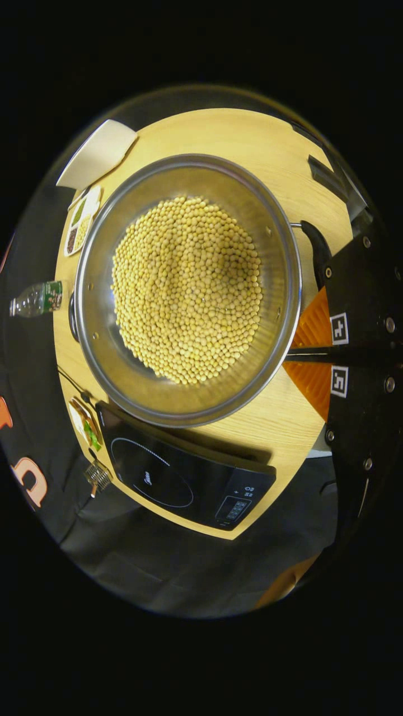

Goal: First push the handle of the pot to place it horizontally, then grasp the pot with both hands and set it on the induction cooktop.

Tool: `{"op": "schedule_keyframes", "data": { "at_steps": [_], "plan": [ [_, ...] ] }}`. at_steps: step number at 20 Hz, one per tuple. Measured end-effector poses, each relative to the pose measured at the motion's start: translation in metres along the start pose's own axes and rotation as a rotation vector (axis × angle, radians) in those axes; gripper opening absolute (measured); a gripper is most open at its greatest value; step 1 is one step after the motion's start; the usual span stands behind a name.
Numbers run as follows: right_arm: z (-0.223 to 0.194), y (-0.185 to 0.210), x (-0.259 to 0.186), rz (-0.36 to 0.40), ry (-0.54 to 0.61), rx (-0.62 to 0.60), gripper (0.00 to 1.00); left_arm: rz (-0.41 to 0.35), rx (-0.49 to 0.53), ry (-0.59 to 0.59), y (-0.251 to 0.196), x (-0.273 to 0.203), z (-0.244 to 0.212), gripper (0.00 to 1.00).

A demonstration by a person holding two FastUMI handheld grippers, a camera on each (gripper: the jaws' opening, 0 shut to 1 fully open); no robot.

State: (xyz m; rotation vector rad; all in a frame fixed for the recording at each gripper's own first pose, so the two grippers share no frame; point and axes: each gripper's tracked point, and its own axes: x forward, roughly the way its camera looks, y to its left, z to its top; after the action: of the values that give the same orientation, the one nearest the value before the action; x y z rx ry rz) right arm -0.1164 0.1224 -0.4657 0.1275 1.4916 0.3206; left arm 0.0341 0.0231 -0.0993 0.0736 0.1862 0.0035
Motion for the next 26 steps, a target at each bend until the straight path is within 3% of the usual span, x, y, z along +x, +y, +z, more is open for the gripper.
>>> {"op": "schedule_keyframes", "data": {
  "at_steps": [2, 3, 11, 26],
  "plan": [
    [0.002, -0.014, -0.003, -0.021, -0.009, 0.018, 0.00, -0.004, 0.001, 0.004, -0.002, 0.002, -0.001, 0.93],
    [0.003, -0.022, -0.004, -0.034, -0.016, 0.025, 0.00, -0.001, 0.002, -0.001, -0.003, 0.002, 0.002, 0.99],
    [0.013, -0.071, -0.012, -0.119, -0.059, 0.063, 0.00, -0.016, 0.019, -0.047, -0.018, -0.004, 0.016, 0.96],
    [0.045, -0.153, -0.022, -0.260, -0.116, 0.160, 0.00, -0.026, 0.014, -0.025, -0.027, 0.004, 0.010, 0.95]
  ]
}}
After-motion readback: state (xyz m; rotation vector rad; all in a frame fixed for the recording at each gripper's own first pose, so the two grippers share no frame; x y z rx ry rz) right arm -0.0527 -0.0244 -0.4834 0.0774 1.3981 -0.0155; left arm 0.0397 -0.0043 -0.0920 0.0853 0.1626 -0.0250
